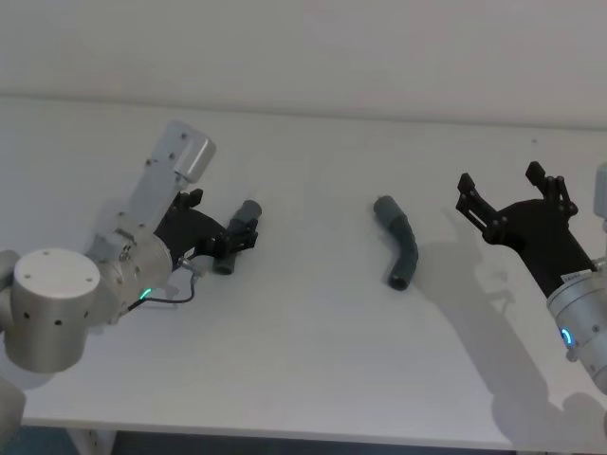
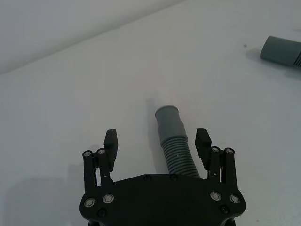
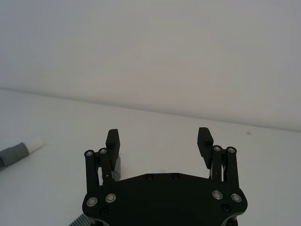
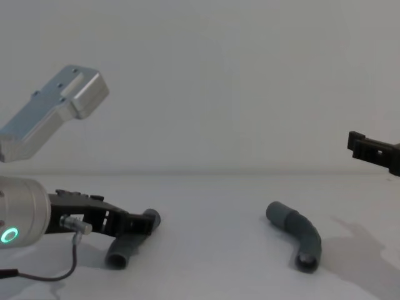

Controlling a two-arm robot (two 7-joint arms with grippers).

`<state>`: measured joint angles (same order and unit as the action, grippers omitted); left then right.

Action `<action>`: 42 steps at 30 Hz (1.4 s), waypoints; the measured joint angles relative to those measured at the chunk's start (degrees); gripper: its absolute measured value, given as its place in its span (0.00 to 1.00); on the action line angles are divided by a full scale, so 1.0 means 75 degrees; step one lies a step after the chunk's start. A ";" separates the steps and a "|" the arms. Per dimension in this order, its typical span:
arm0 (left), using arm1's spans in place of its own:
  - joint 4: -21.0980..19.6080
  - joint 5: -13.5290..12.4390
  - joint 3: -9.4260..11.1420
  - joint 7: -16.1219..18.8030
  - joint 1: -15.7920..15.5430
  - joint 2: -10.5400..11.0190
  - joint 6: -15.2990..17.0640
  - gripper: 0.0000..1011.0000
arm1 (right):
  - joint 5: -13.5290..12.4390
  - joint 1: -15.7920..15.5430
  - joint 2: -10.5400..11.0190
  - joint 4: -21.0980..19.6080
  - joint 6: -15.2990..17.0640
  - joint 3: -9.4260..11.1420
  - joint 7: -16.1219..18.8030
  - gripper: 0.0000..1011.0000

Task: Use both hands to pick up one end of the pipe from the table, align the ends, and insert them.

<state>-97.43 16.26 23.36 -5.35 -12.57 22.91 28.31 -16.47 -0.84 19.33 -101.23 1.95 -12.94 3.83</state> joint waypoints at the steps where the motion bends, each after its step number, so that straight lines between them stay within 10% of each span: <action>1: 0.0030 0.0004 0.0006 -0.0036 -0.0036 -0.0005 0.0060 0.99 | 0.0000 0.0000 -0.0001 0.0000 0.0000 0.0000 0.0000 0.99; 42: 0.0416 -0.0055 0.0094 -0.0538 -0.0545 -0.0194 0.0970 0.99 | 0.0000 0.0000 -0.0001 0.0000 0.0000 0.0000 0.0000 0.99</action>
<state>-94.30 15.85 24.07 -9.39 -16.65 21.46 35.58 -16.46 -0.84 19.33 -101.23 1.95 -12.94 3.83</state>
